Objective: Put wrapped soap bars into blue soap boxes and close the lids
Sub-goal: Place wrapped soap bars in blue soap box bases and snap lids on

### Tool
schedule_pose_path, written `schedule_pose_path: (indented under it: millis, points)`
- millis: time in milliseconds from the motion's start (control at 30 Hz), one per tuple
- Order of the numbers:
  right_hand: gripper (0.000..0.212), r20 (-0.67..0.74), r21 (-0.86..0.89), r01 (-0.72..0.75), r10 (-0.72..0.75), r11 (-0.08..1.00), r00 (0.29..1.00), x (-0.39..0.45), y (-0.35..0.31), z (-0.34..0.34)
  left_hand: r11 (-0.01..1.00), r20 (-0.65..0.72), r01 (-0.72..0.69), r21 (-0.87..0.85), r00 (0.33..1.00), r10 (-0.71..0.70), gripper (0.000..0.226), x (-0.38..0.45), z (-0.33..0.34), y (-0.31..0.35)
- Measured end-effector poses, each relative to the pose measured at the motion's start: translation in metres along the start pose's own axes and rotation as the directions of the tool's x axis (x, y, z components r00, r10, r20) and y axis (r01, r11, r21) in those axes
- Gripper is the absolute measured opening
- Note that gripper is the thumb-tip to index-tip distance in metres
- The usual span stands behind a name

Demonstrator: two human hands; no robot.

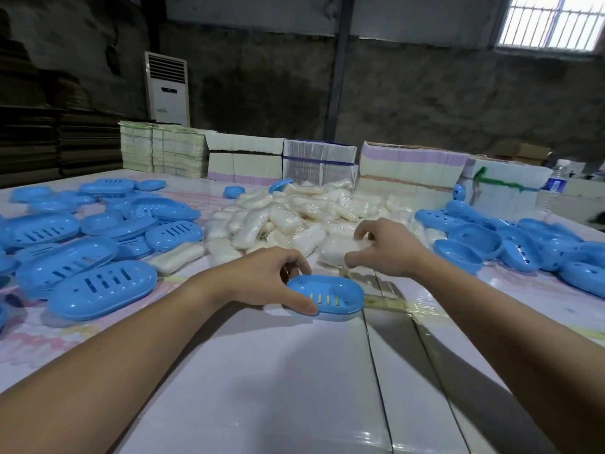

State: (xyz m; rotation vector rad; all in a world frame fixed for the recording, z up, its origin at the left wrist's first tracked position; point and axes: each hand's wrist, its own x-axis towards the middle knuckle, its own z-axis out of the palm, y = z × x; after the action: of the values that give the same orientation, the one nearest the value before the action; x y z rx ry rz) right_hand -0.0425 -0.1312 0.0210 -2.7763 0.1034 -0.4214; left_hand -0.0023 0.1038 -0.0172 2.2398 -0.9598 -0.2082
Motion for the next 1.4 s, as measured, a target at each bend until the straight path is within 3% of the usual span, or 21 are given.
schedule_pose_path:
  millis: [100, 233, 433, 600, 700, 800, 1000, 1133, 1200, 1267, 1333, 1400]
  points:
    - [0.036, 0.038, 0.129, 0.077, -0.082, 0.989, 0.996, -0.013, 0.009, -0.020, 1.000, -0.008, 0.002, -0.008, 1.000, -0.002, 0.058, 0.003, 0.002, 0.001]
    - [0.034, 0.195, 0.101, 0.130, -0.147, 0.986, 0.970, -0.029, 0.006, -0.013, 1.000, -0.026, -0.007, -0.015, 1.000, 0.007, 0.048, 0.004, 0.005, 0.003]
    - [0.033, 0.111, 0.238, 0.261, -0.293, 0.936, 0.949, -0.036, 0.002, 0.028, 1.000, -0.042, -0.009, 0.024, 0.999, 0.010, 0.062, 0.005, 0.007, 0.008]
    - [0.019, 0.214, 0.405, 0.130, -0.232, 0.905, 0.949, -0.036, 0.027, 0.003, 0.999, -0.067, 0.000, 0.035, 0.998, 0.002, 0.058, 0.005, 0.009, 0.005]
    - [0.015, 0.257, 0.380, 0.145, -0.255, 0.914, 0.932, -0.043, 0.043, -0.006, 0.998, -0.073, 0.014, 0.056, 0.997, -0.010, 0.049, 0.005, 0.009, 0.005]
    - [0.016, 0.206, 0.353, 0.161, -0.245, 0.922, 0.948, -0.043, 0.042, 0.002, 0.998, -0.097, 0.033, 0.052, 0.995, -0.027, 0.051, 0.003, 0.012, 0.009]
    - [0.024, 0.165, 0.296, 0.175, -0.230, 0.939, 0.959, -0.039, 0.042, 0.008, 0.982, -0.051, 0.055, 0.183, 0.998, -0.047, 0.060, 0.010, 0.011, 0.022]
    - [0.022, 0.142, 0.320, 0.188, -0.243, 0.929, 0.960, -0.039, 0.044, 0.006, 0.878, 0.080, 0.074, 0.473, 0.989, -0.126, 0.066, 0.028, 0.002, 0.039]
    - [0.019, 0.048, 0.352, 0.175, -0.205, 0.920, 0.978, -0.036, 0.050, 0.003, 0.848, 0.096, 0.049, 0.527, 0.989, -0.116, 0.072, 0.035, 0.004, 0.043]
    - [0.021, -0.139, 0.355, 0.113, -0.067, 0.928, 0.988, -0.030, 0.064, -0.002, 0.872, 0.052, 0.039, 0.488, 0.996, -0.074, 0.070, 0.036, 0.014, 0.039]
    - [0.030, -0.286, 0.224, -0.039, 0.104, 0.974, 0.953, -0.024, 0.081, -0.005, 0.893, -0.011, 0.048, 0.448, 0.999, -0.048, 0.070, 0.033, 0.027, 0.033]
    - [0.041, -0.269, 0.000, -0.257, 0.247, 0.966, 0.931, -0.021, 0.094, -0.003, 0.880, -0.051, 0.034, 0.474, 0.999, -0.011, 0.075, 0.029, 0.033, 0.030]
